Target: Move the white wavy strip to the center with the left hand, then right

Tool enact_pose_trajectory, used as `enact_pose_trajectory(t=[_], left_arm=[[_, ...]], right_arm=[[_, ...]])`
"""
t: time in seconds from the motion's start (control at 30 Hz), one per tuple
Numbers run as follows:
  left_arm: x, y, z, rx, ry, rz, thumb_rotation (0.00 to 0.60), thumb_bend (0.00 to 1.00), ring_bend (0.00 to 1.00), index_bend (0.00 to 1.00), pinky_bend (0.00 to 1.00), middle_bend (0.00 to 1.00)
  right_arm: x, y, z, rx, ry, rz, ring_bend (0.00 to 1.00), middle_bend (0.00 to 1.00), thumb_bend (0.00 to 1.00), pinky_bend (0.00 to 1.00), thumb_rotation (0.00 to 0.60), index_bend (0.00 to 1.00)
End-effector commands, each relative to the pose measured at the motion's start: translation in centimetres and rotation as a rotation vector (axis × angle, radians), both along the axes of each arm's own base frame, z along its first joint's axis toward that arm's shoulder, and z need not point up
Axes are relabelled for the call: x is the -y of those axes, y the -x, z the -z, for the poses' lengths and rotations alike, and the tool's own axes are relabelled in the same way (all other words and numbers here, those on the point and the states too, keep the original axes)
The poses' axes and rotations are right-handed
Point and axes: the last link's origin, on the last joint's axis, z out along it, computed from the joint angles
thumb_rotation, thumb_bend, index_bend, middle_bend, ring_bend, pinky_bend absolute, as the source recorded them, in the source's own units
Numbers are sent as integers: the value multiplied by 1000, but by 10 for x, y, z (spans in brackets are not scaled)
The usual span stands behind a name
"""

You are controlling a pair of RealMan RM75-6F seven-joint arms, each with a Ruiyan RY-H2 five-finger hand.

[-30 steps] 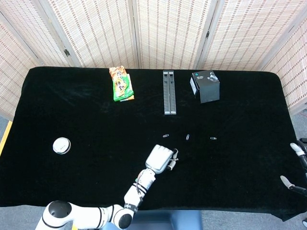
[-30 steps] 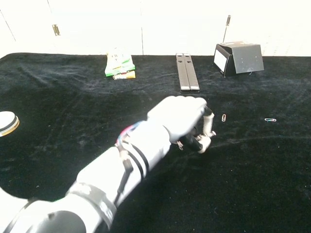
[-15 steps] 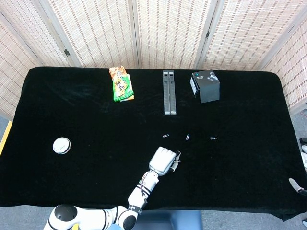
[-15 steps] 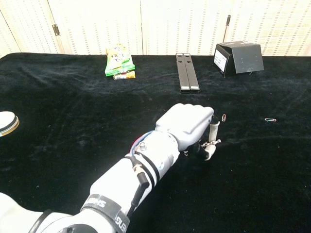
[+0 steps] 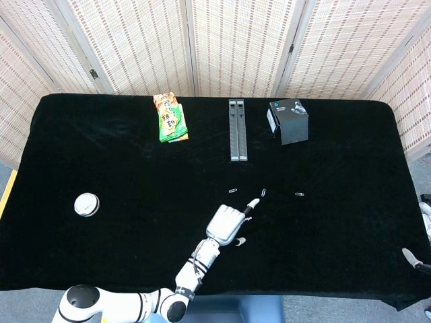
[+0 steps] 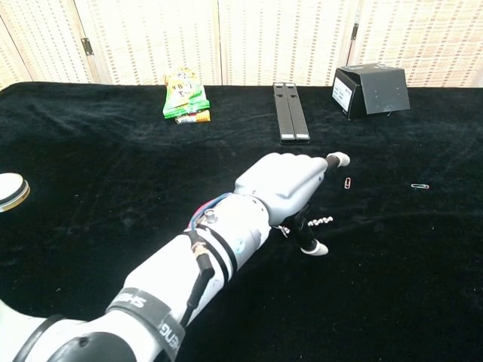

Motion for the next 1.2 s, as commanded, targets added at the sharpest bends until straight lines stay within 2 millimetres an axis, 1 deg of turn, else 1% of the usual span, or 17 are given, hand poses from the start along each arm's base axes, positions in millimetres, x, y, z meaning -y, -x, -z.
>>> enact_pose_trajectory(t=[0.03, 0.1, 0.17, 0.2, 0.23, 0.33, 0.4, 0.43, 0.53, 0.6, 0.7, 0.73, 0.87, 0.97, 1.07, 1.1, 1.2], left_arm=[[6, 6, -17, -6, -27, 27, 600, 150, 1000, 0, 1000, 996], [9, 17, -37, -14, -62, 38, 600, 150, 971, 0, 999, 943], [9, 34, -59, -27, -107, 29, 600, 151, 832, 0, 920, 801], [9, 49, -76, -38, -138, 8, 600, 153, 715, 0, 823, 700], [9, 62, -89, -48, -159, -11, 600, 154, 580, 0, 683, 579], [12, 110, -136, -68, -210, -102, 600, 156, 329, 0, 409, 351], [17, 144, -166, -60, -222, -166, 600, 157, 248, 0, 325, 277], [20, 157, -178, -56, -229, -189, 600, 157, 206, 0, 280, 241], [26, 200, -209, -45, -269, -260, 600, 158, 173, 0, 222, 218], [30, 224, -223, -27, -294, -307, 600, 167, 171, 0, 204, 218], [33, 251, -238, -17, -341, -346, 600, 226, 171, 0, 185, 218], [34, 258, -242, -19, -363, -353, 600, 256, 171, 0, 184, 218], [39, 282, -261, -20, -467, -380, 600, 281, 170, 0, 179, 218], [44, 297, -272, 11, -495, -417, 600, 304, 170, 0, 176, 218], [49, 308, -283, 38, -525, -433, 600, 362, 171, 0, 176, 218], [52, 313, -290, 50, -544, -444, 600, 370, 171, 0, 176, 220], [60, 323, -302, 75, -561, -455, 600, 399, 171, 0, 176, 231]], right_arm=[[1, -1, 2, -6, -13, -8, 0, 0, 273, 0, 600, 0], [3, -2, 6, -13, -29, -14, 0, 0, 273, 0, 600, 0], [5, -4, 9, -18, -43, -26, 0, 0, 274, 0, 600, 0], [7, -6, 11, -23, -52, -36, 0, 0, 274, 0, 600, 0], [8, -8, 14, -27, -59, -43, 0, 0, 274, 0, 600, 0], [16, -16, 23, -48, -81, -80, 0, 0, 274, 0, 600, 0], [23, -24, 33, -64, -102, -122, 0, 0, 274, 0, 600, 16], [27, -27, 38, -69, -115, -142, 0, 0, 274, 0, 600, 48], [47, -44, 60, -80, -186, -225, 0, 0, 274, 0, 600, 181], [63, -58, 74, -118, -246, -278, 0, 0, 274, 0, 600, 241], [87, -83, 95, -203, -303, -360, 0, 0, 273, 0, 600, 304], [94, -90, 102, -226, -319, -377, 0, 0, 274, 0, 600, 319], [124, -117, 138, -294, -398, -428, 0, 0, 274, 0, 600, 350], [143, -133, 166, -315, -456, -446, 0, 0, 274, 0, 600, 358], [156, -145, 189, -336, -496, -461, 0, 0, 273, 0, 600, 373], [161, -151, 201, -347, -510, -476, 0, 0, 273, 0, 600, 379], [169, -164, 225, -358, -515, -513, 0, 0, 274, 0, 600, 405]])
